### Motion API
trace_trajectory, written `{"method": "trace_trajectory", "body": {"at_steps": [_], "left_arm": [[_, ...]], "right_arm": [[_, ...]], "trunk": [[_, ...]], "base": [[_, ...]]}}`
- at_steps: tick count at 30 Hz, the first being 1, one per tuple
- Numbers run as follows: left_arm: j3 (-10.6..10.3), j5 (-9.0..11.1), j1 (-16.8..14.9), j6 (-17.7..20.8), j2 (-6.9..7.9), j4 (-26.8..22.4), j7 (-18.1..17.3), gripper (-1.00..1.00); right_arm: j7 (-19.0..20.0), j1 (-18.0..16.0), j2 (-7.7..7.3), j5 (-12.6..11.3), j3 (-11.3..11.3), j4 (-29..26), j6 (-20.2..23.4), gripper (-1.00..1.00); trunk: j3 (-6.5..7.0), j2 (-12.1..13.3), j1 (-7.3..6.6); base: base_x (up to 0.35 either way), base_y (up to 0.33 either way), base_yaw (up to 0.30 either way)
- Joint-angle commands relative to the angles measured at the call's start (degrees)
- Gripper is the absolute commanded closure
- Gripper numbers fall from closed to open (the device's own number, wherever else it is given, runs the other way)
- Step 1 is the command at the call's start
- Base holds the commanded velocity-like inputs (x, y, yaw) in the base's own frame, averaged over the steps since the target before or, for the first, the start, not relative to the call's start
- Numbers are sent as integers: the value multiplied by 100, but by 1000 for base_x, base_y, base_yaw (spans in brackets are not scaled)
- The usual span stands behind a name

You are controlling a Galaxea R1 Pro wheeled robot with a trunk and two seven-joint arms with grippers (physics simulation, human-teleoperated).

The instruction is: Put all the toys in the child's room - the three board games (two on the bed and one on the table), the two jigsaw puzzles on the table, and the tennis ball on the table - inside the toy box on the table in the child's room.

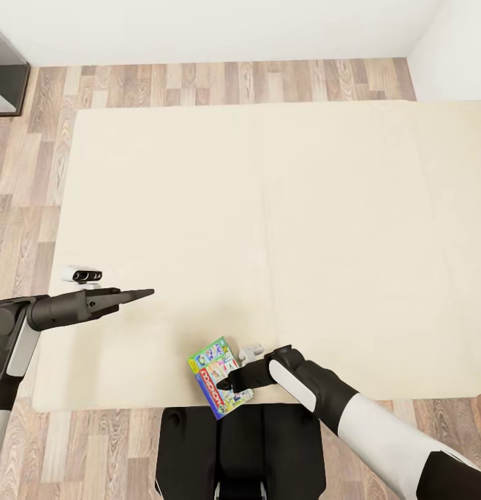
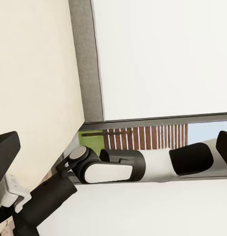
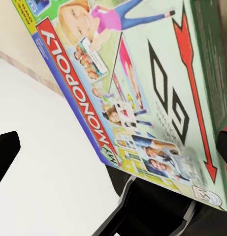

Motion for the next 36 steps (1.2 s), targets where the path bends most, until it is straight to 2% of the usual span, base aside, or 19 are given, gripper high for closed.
{"method": "trace_trajectory", "body": {"at_steps": [1, 36], "left_arm": [[-2, -3, -2, 61, 2, -1, -22, -100], [2, -3, -2, 61, 2, -1, -22, -100]], "right_arm": [[29, -5, -4, 31, 13, -5, 12, -100], [29, -5, -7, 31, 7, -5, 1, -100]], "trunk": [[-6, -9, 4], [-6, -9, 4]], "base": [[0, 15, 0], [0, 43, 0]]}}
